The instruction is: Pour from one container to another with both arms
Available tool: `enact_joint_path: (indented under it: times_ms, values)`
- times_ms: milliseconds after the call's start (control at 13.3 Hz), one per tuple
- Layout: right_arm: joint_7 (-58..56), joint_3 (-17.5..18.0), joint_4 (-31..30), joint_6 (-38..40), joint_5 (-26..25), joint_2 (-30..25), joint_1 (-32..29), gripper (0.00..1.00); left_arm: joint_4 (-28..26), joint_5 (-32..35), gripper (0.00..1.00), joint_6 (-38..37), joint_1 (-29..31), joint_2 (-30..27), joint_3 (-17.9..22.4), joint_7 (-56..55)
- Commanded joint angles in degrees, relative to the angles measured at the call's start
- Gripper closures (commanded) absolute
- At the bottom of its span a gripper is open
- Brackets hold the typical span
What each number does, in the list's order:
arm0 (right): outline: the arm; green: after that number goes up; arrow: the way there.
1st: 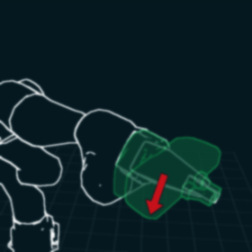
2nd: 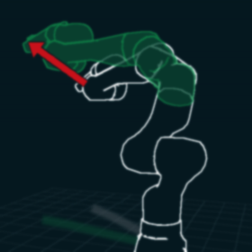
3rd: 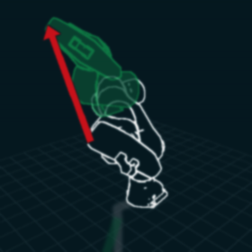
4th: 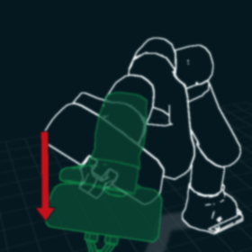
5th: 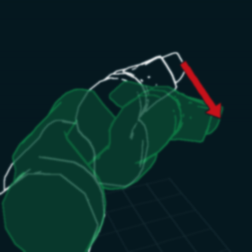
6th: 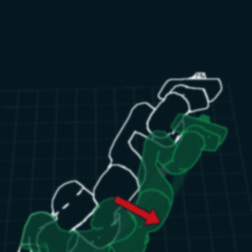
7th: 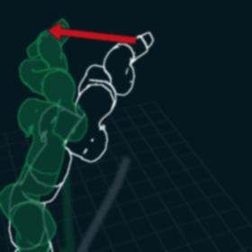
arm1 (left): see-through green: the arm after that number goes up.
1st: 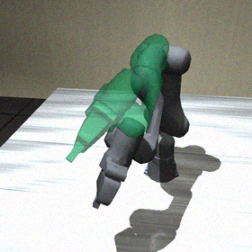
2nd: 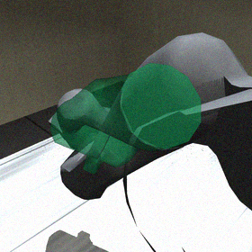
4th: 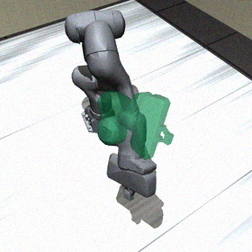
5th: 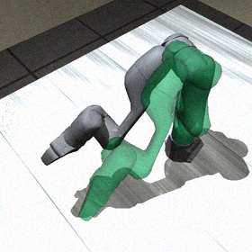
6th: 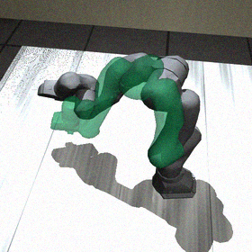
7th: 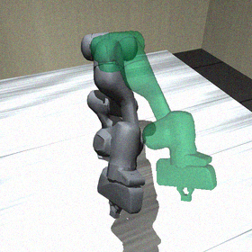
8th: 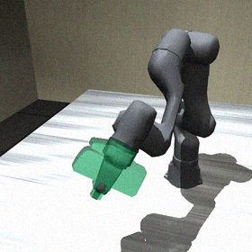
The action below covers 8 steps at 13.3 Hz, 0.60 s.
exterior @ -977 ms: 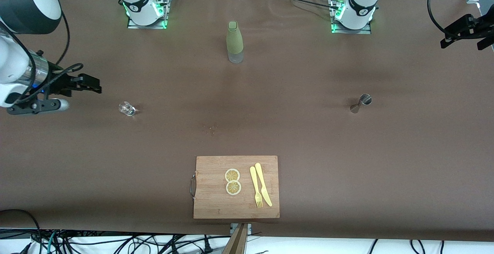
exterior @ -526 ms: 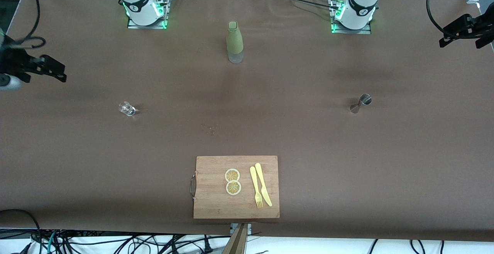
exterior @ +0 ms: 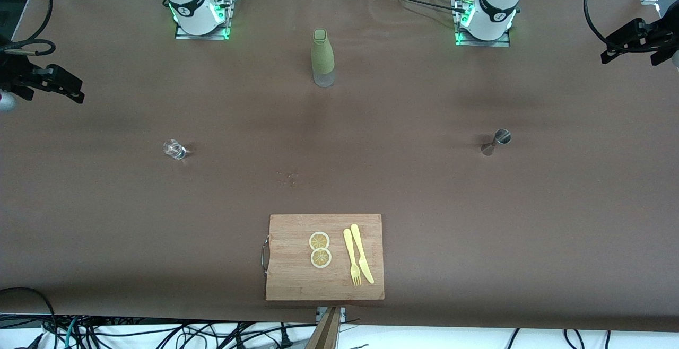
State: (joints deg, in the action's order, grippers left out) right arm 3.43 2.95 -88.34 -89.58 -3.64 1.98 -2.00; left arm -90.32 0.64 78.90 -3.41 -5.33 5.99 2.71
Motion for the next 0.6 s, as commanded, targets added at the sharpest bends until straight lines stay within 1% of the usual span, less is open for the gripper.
enact_joint_path:
  times_ms: [0,225,526]
  values:
    - [2.28,0.13,-0.17,0.55,1.35,-0.22,-0.03,0.00,0.49,2.26,0.00,-0.85,-0.28,-0.21,-0.19,-0.42]
    - [6.84,0.30,-0.08,0.55,2.93,-0.05,0.06,0.00,0.84,2.44,0.00,-0.77,0.07,-0.03,0.25,-0.33]
    - [5.62,0.04,-0.08,0.64,2.94,0.39,-0.03,0.00,0.84,2.44,0.00,-0.68,0.95,-0.03,0.17,-0.33]
